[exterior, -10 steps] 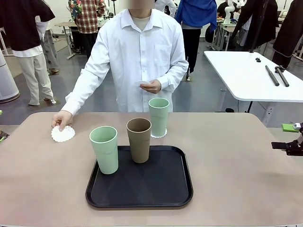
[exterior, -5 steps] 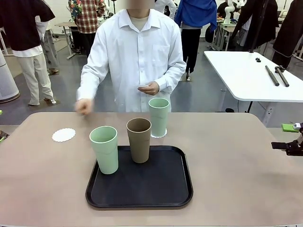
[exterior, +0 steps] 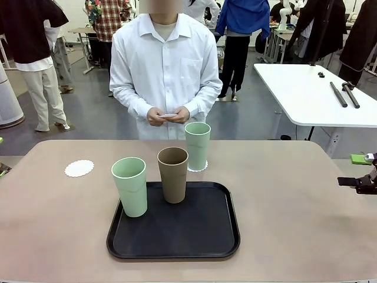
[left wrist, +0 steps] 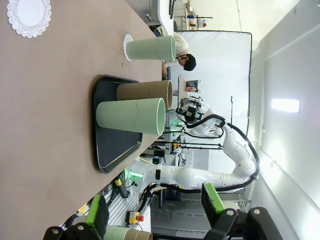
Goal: Place coasters on the table and set cups on them.
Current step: Take one Reusable plastic cup from the Flat Tray and place it on a coaster set by the human.
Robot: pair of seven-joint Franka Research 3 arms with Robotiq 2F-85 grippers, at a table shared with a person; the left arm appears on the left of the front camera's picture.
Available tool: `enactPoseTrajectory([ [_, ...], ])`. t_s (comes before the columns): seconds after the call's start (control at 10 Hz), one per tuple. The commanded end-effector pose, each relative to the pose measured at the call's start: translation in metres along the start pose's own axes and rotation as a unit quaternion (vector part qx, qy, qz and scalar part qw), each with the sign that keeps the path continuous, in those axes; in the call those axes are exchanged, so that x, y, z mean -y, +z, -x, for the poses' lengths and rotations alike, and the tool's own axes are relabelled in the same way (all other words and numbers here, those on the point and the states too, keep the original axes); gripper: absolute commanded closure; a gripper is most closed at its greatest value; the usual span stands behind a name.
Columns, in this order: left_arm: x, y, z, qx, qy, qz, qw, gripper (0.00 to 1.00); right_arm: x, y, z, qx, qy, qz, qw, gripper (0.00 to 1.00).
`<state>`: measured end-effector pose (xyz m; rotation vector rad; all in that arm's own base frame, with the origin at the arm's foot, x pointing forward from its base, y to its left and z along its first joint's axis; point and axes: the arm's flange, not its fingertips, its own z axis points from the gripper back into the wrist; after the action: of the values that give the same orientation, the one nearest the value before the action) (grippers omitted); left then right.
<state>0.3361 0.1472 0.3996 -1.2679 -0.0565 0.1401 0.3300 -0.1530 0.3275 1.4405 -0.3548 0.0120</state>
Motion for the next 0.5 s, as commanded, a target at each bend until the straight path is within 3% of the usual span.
enactPoseTrajectory([
  [0.0, 0.0, 0.0, 0.0, 0.0, 0.0, 0.0, 1.0, 0.0, 0.0, 0.0, 0.001, 0.0, 0.0, -0.004, 1.0, 0.0],
  [0.1, 0.016, -0.017, -0.01, -0.069, -0.099, -0.06, 0.991, 0.0, 0.0, 0.0, 0.001, 0.0, 0.0, -0.004, 1.0, 0.0],
  [0.2, 0.036, -0.031, -0.018, -0.122, -0.22, -0.16, 0.955, 0.0, 0.0, 0.0, 0.001, 0.0, 0.0, -0.004, 1.0, 0.0],
  [0.3, 0.059, -0.044, -0.03, -0.182, -0.299, -0.231, 0.908, 0.0, 0.0, 0.0, 0.001, 0.0, 0.0, -0.004, 1.0, 0.0],
  [0.4, 0.084, -0.061, -0.04, -0.232, -0.34, -0.26, 0.873, 0.0, 0.0, 0.0, 0.001, 0.0, 0.0, -0.004, 1.0, 0.0],
])
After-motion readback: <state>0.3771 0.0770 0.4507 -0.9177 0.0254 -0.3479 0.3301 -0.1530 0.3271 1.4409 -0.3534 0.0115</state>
